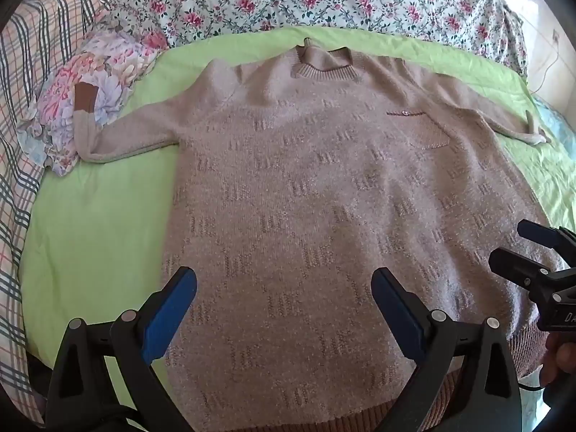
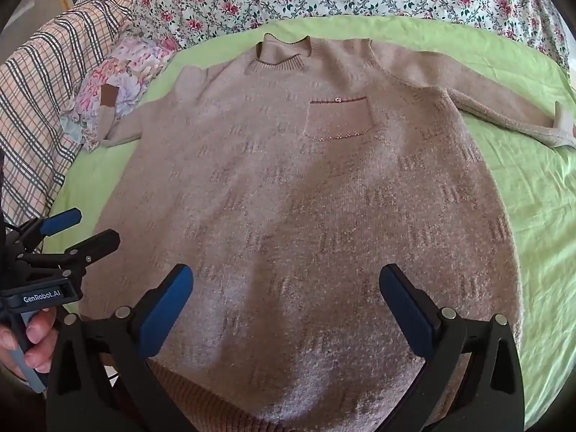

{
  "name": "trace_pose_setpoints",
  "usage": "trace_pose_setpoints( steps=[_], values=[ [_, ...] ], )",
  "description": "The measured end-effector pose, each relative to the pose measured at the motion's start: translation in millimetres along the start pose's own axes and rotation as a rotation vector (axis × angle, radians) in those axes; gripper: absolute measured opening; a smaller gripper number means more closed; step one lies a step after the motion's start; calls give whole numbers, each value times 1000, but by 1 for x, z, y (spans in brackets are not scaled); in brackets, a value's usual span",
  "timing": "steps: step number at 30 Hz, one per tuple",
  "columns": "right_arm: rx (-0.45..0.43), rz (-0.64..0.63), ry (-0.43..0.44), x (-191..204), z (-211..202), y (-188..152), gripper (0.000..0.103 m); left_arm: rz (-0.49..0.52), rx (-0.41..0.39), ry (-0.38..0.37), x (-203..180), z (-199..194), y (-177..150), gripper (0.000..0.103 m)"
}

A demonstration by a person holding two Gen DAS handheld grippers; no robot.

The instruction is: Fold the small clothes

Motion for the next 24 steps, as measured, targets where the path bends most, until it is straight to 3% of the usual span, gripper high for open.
trace_pose_setpoints(
  steps=[15, 19, 24],
  values=[
    [-11, 5, -6, 5, -10, 2, 103, -2, -13, -6, 1, -9, 8, 98],
    [-11, 7, -7, 6, -11, 2, 103, 0, 49, -5, -1, -6, -2, 98],
    [-11, 6, -6, 5, -10, 2, 103, 7, 71, -5, -1, -4, -4, 98]
  ],
)
Point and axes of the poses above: each gripper's, at about its wrist camera, not at the fingertips, and z roughly the way its jaws point, x to its left, y to its top, the point moved 8 cm from there along z, roughly the way its jaws point, and after that the axes turned 1 degree about -z, right-handed, at the moved point
